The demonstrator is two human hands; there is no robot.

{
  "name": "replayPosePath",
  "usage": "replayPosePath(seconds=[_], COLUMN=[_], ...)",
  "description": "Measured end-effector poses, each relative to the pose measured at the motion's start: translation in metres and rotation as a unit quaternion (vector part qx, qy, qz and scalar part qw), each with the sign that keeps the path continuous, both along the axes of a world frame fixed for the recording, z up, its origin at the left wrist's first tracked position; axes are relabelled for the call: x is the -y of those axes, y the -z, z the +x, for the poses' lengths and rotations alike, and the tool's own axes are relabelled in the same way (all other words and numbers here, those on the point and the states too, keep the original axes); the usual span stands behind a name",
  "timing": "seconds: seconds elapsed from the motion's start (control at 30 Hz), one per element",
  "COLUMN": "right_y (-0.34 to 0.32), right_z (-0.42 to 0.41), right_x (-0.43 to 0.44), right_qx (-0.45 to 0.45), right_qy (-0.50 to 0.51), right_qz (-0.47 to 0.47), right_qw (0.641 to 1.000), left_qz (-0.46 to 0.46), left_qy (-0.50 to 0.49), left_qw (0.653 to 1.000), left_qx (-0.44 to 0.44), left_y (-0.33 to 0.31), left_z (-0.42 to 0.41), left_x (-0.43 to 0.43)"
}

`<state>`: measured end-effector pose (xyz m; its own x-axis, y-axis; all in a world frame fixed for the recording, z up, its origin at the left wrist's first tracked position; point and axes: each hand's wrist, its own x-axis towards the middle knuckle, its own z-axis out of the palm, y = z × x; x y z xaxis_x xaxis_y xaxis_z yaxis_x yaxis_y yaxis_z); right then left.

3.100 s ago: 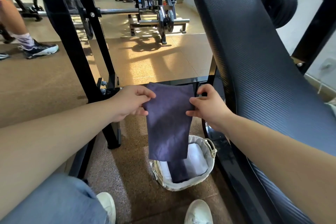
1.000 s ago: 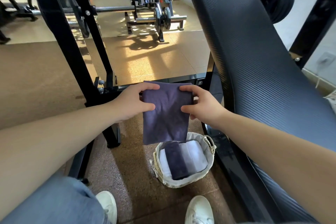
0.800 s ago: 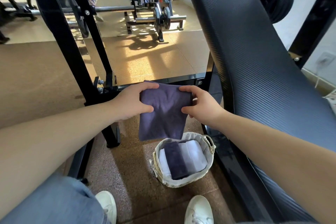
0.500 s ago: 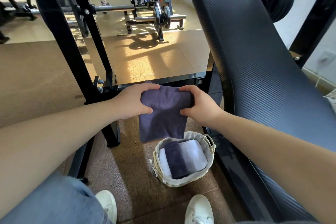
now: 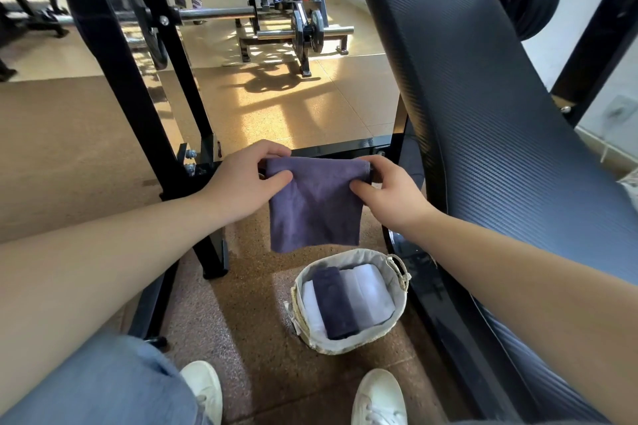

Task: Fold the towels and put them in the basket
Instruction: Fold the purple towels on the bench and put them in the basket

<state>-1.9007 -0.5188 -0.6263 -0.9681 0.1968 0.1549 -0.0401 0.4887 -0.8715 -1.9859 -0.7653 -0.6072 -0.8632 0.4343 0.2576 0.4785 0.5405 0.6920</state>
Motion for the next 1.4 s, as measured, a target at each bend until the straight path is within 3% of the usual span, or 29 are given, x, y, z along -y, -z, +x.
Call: replayPosePath(seconds=[0.17,0.37,0.5,0.7,0.87,1.4], right_y=[0.001,-0.002,-0.001,-0.005,-0.005,-0.011], right_z=[0.001,0.006,0.006,0.005,0.007,0.006], right_x=[0.001,0.006,0.005,0.008,0.006,-0.002], right_qx=[0.012,-0.016,-0.044,-0.033,-0.008,0.062], right_qy=[0.008,0.005,0.018,-0.015,-0.026,-0.091], right_qz=[-0.034,0.009,0.057,0.022,0.064,0.047], right_qw=[0.999,1.000,0.997,0.999,0.998,0.993], left_qz=[0.020,-0.011,0.015,0.023,0.027,-0.087], left_qy=[0.003,0.037,0.044,0.074,0.079,0.039], left_qw=[1.000,0.999,0.996,0.995,0.995,0.995], left_qx=[0.011,0.035,0.075,0.067,0.059,0.036], left_y=[0.004,0.000,-0.003,-0.003,-0.003,0.003], left_z=[-0.001,0.003,0.006,0.009,0.007,0.004], left_x=[0.003,0.000,-0.003,-0.001,-0.001,-0.005])
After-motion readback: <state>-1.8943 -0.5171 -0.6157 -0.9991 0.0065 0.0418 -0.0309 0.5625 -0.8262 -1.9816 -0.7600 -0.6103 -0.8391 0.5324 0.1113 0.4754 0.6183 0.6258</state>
